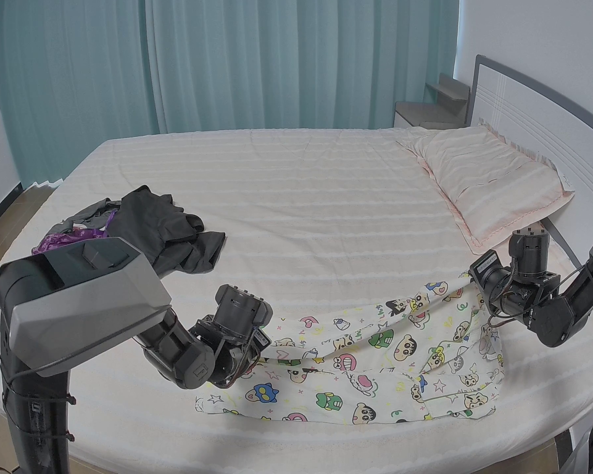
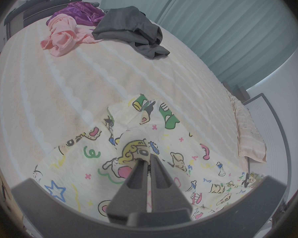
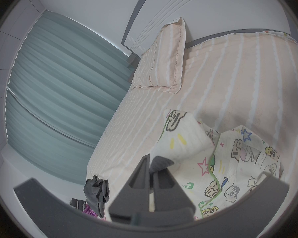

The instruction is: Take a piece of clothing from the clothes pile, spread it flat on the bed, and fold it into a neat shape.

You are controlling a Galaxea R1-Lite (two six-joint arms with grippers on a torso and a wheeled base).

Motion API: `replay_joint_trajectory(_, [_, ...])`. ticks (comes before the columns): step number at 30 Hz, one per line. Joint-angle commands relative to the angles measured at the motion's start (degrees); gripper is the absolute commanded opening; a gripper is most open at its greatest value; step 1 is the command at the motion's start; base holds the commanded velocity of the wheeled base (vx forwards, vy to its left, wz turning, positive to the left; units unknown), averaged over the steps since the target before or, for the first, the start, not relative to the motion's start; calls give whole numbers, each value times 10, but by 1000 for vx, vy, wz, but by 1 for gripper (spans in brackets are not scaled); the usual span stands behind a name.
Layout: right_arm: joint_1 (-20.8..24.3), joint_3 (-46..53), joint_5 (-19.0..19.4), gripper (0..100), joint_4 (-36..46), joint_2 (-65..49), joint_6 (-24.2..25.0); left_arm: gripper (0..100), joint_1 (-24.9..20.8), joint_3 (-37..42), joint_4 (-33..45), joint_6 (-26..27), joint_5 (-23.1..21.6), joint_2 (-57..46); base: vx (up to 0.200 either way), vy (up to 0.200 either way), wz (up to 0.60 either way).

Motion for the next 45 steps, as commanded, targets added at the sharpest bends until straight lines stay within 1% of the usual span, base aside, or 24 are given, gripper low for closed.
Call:
replay_joint_trajectory(1, [0,2,0,0,0,-3,0,0,8,0,1,0,3,-26,0,0,0])
replay_joint_trajectory(4, [0,2,0,0,0,-3,0,0,21,-6,-1,3,5,-34,0,0,0])
replay_joint_trajectory(10, [0,-3,1,0,0,-1,0,0,66,-63,2,6,6,-48,0,0,0])
replay_joint_trajectory(11, [0,-3,1,0,0,-1,0,0,66,-63,2,6,6,-48,0,0,0])
replay_joint_trajectory(13, [0,-6,1,0,0,2,-1,0,84,-95,3,18,5,-52,0,0,0])
replay_joint_trajectory(17, [-1,-21,1,0,0,12,-3,0,95,-130,4,31,5,-47,0,0,0])
replay_joint_trajectory(21, [-1,-35,1,0,4,14,-3,0,96,-162,4,48,5,-42,0,0,0])
replay_joint_trajectory(27, [-9,-46,1,0,4,22,-3,0,91,-194,4,52,7,-34,0,0,0])
replay_joint_trajectory(28, [-17,-49,3,0,6,21,-4,0,93,-198,9,49,5,-36,0,0,0])
replay_joint_trajectory(35, [-23,-44,11,0,5,11,-11,0,98,-185,48,49,4,-30,0,0,0])
replay_joint_trajectory(37, [-23,-44,11,0,5,10,-12,0,98,-184,50,49,5,-30,0,0,0])
replay_joint_trajectory(39, [-21,-40,17,0,9,-19,-14,0,98,-177,54,49,4,-29,0,0,0])
replay_joint_trajectory(41, [-12,-31,20,0,12,-20,-18,0,100,-177,52,49,5,-29,0,0,0])
replay_joint_trajectory(45, [-8,-24,21,0,11,-10,-27,0,100,-182,49,49,3,-28,0,0,0])
